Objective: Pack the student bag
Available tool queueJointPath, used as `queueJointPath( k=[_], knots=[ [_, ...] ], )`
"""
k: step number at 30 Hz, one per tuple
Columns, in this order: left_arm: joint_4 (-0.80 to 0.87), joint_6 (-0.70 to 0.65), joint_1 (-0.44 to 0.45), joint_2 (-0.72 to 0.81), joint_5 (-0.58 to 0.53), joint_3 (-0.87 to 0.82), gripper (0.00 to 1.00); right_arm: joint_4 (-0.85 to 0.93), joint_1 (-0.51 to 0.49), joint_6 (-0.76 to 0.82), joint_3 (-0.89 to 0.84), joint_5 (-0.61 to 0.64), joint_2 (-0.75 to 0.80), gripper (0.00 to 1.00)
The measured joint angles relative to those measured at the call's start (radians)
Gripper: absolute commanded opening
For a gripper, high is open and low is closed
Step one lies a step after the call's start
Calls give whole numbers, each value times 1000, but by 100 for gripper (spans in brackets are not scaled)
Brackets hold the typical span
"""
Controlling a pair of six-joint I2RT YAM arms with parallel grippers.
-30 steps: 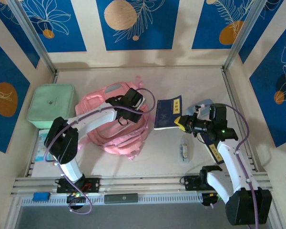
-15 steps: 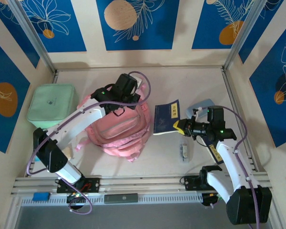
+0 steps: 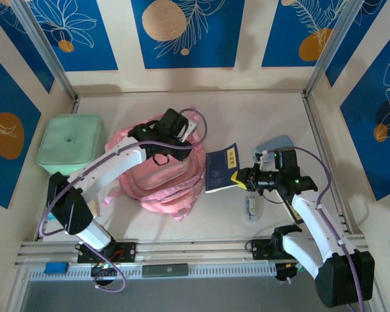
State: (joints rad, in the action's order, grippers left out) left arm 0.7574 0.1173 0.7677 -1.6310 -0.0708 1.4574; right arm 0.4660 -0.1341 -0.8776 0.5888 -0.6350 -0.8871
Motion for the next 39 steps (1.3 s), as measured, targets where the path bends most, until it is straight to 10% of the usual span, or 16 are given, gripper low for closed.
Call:
queueJointPath(
  k=[11,25,39],
  knots=[
    [-10,39,66,-172,-160,-56,67,16,21,7,0,3,1,0],
    [-29,48,78,-211,-282,-48,0,34,25,23,18,-2,-4,0],
    [31,-158,53,-40,-327,124,0,-39,-142,23,32,8,-33,0]
  ],
)
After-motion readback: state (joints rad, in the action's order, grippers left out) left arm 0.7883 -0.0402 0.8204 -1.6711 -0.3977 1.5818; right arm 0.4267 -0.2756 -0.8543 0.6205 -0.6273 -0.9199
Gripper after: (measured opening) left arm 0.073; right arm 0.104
